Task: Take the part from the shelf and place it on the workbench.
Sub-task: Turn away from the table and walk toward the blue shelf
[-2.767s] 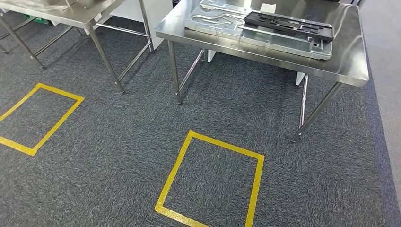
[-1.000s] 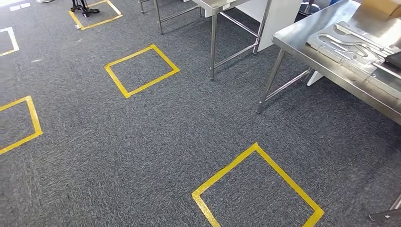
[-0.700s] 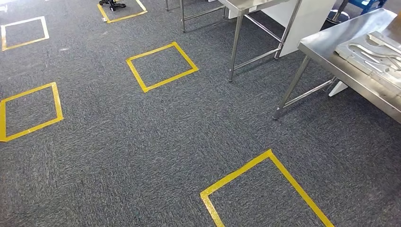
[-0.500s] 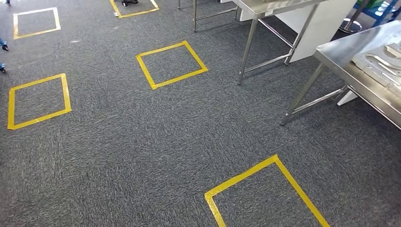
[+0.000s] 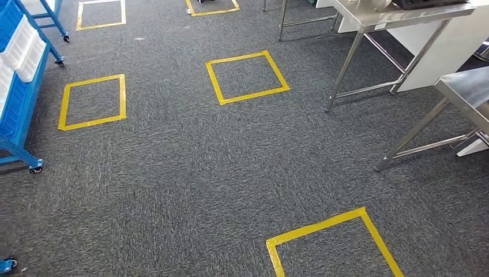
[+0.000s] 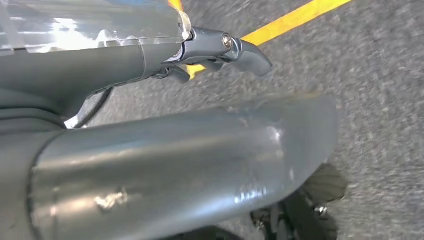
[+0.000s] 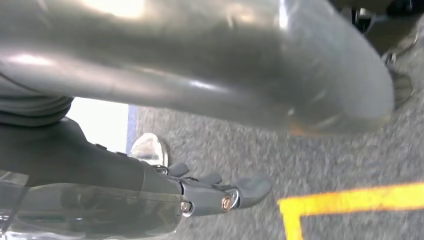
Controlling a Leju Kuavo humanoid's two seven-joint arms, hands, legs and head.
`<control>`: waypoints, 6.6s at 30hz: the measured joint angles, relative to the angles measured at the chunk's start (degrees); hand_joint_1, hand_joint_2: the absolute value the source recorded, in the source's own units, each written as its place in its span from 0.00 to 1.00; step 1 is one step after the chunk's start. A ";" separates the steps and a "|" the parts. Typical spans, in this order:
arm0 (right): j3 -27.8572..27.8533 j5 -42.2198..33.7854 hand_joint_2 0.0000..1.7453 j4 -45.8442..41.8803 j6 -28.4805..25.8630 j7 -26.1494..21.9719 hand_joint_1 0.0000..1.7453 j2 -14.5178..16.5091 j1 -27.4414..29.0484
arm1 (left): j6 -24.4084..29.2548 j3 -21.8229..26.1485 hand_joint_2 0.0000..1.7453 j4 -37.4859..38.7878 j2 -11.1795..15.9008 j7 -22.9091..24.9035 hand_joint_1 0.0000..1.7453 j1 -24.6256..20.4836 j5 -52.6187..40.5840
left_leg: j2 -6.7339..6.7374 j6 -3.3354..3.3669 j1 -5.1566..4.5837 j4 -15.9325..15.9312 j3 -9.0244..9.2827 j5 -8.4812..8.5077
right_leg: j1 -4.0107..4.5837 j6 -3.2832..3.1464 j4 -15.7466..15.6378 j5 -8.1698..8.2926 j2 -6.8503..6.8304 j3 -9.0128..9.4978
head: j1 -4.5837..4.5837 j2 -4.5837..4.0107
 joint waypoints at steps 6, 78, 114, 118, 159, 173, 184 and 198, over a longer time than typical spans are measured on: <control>-0.02 0.58 0.00 0.06 0.85 -0.62 0.00 0.05 0.50 | -0.03 0.02 0.00 0.00 0.11 0.05 0.00 -0.08 -0.16 | 5.19 -2.47 1.55 12.97 -6.20 -5.55 | -0.86 1.07 -0.64 -0.40 -5.38 0.77 | -0.19 0.02; -1.42 3.27 0.00 0.59 1.79 -0.98 0.00 0.63 -0.28 | -0.04 1.42 0.00 0.04 1.64 -0.20 0.00 0.15 -1.01 | 6.19 0.63 0.65 -2.14 2.15 0.89 | -0.78 3.07 8.22 -5.56 -5.21 -2.71 | 0.22 0.00; -1.86 4.47 0.00 0.63 1.79 0.08 0.00 0.45 0.14 | 0.04 1.53 0.00 0.04 1.01 -0.46 0.00 -0.04 -1.40 | 2.03 0.95 0.67 -1.76 1.49 1.47 | -1.84 4.01 15.81 -6.45 -1.72 -6.53 | -0.03 0.00; -1.87 4.61 0.00 0.68 1.89 0.08 0.00 0.35 0.35 | -0.01 1.56 0.00 0.04 0.87 -0.50 0.00 -0.12 -1.40 | -1.02 -0.38 0.79 -0.43 0.42 1.11 | -2.62 4.12 4.83 -1.20 3.67 -2.30 | -0.05 0.00; -3.75 3.49 0.00 0.69 0.66 -0.15 0.00 0.15 0.24 | -0.28 2.26 0.00 0.07 0.68 -1.49 0.00 0.22 -0.94 | 5.21 -2.28 0.80 14.77 -4.44 -9.00 | -1.70 1.38 3.46 -1.17 -2.06 -1.29 | -1.27 0.01; -3.80 3.49 0.00 0.76 0.90 -0.10 0.00 0.15 -0.34 | -0.42 2.73 0.00 0.07 0.68 -1.02 0.00 0.21 -0.91 | 5.17 1.76 0.24 -0.61 2.00 -0.32 | -1.63 4.69 18.73 -9.60 -1.89 -7.39 | -0.90 0.01; -4.13 3.63 0.00 0.76 0.97 -0.02 0.00 0.08 0.36 | -0.37 2.86 0.00 0.08 0.56 -0.73 0.00 0.14 -0.94 | 4.84 -0.91 0.01 3.29 5.44 -4.24 | -1.40 1.94 4.31 1.54 -1.68 -5.26 | -0.92 0.00; -4.23 3.89 0.00 0.84 1.10 -0.08 0.00 0.10 -0.13 | -0.05 2.99 0.00 0.09 0.54 -0.63 0.00 0.60 -1.01 | 5.17 0.71 0.19 0.72 -0.90 1.01 | -1.47 3.94 5.35 -4.34 -1.54 2.65 | -1.17 0.00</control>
